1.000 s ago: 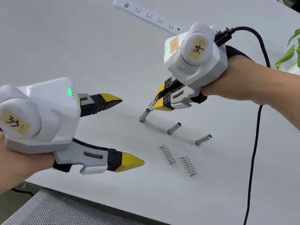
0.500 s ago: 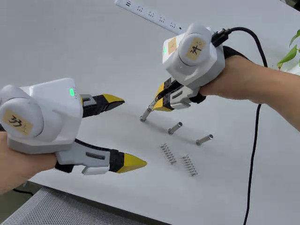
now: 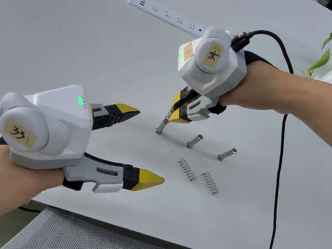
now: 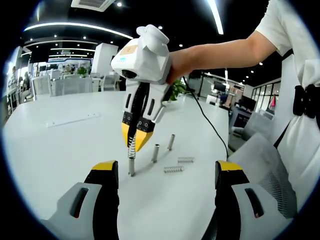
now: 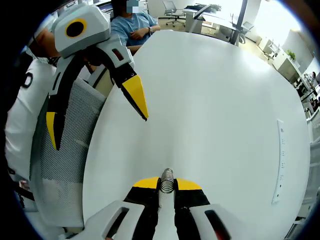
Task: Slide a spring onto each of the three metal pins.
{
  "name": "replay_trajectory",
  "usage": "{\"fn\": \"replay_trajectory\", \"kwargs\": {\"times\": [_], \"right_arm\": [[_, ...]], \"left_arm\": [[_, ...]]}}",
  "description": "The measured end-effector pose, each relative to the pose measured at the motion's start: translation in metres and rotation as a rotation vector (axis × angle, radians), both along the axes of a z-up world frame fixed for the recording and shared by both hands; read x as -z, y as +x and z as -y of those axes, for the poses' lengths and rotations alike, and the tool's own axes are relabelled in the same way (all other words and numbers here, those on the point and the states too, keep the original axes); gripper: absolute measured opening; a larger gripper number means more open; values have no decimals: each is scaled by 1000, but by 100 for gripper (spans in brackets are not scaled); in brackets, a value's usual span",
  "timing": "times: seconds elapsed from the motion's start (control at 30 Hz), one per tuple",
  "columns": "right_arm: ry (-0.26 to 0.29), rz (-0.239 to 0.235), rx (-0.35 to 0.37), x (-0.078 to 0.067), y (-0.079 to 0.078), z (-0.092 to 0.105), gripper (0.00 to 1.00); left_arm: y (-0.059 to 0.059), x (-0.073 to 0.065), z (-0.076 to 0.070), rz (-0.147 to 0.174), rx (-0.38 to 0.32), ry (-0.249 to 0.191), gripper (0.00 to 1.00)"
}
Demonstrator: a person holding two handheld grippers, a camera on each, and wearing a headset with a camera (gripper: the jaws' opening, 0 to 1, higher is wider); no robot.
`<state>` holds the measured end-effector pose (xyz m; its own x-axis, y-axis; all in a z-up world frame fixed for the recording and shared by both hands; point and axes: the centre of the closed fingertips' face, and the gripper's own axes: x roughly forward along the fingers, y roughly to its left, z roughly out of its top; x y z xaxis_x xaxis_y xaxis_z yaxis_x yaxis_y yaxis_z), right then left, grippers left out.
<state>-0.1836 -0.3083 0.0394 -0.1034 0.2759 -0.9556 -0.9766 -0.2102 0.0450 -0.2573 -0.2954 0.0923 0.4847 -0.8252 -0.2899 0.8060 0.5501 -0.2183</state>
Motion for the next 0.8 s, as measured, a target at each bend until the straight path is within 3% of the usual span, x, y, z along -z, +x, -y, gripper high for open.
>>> {"fn": "replay_trajectory", "kwargs": {"times": [0.8], "right_arm": [[-20,-11,-11,14,3,0,7]], "left_arm": [[1,1,0,-5,4,-2,77]]}}
